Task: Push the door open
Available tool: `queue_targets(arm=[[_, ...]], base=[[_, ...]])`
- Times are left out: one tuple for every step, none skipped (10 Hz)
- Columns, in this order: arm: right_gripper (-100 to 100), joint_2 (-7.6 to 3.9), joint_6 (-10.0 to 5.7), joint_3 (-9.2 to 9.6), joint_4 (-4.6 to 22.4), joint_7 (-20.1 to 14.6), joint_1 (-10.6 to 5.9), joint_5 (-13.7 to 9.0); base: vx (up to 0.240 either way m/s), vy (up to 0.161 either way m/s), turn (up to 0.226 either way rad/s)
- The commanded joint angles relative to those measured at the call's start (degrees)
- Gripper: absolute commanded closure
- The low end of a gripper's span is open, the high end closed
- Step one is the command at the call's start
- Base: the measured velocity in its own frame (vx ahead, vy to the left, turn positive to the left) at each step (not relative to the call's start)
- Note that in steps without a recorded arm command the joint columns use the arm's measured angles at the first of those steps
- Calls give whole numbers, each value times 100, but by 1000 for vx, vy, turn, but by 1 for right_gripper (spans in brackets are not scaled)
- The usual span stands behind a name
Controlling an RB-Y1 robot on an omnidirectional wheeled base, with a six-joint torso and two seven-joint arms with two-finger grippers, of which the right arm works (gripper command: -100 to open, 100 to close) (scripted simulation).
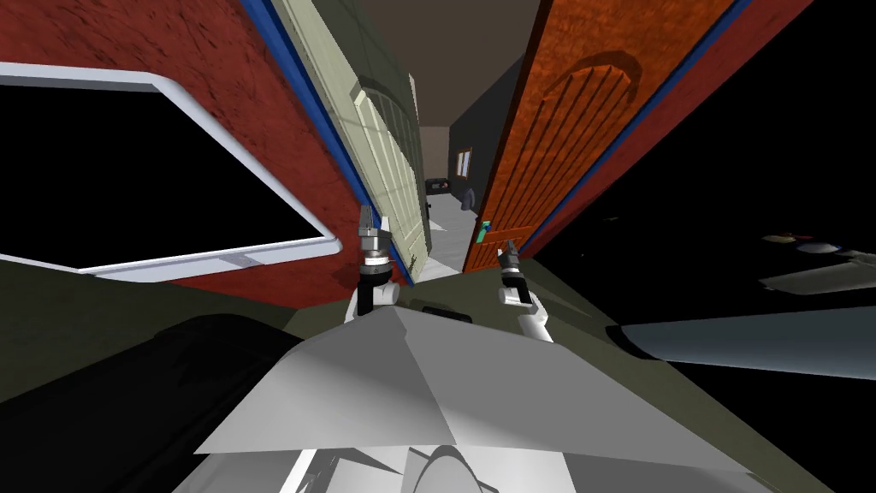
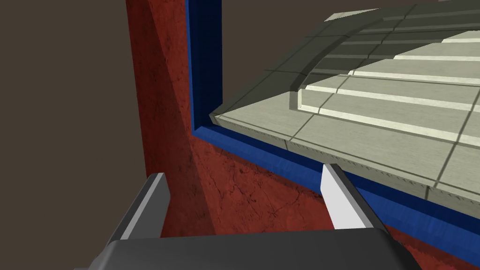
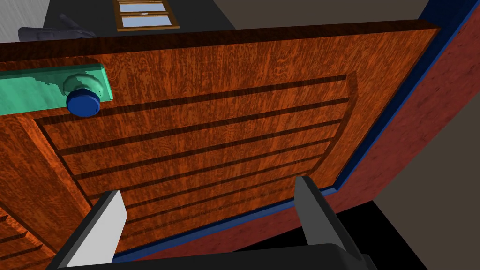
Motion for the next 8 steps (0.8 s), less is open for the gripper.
queue_targets(arm=[[-100,-30,-29,-2,179,-24,-50,-10],[-100,-65,-45,-7,366,-50,-139,-25],[-100,-100,-62,-11,547,-75,-225,-39],[-100,-134,-78,-15,729,-101,-312,-53],[-100,-169,-94,-20,910,-126,-398,-67],[-100,-203,-110,-24,1092,-152,-485,-81],[-100,-237,-126,-28,1263,-177,-571,-94],[-100,-269,-141,-32,1411,-201,-652,-108]], base=[[12,-79,73],[7,-67,141],[13,-95,205],[23,-122,206],[23,-117,179],[13,-125,215],[17,-147,195],[28,-132,188]])
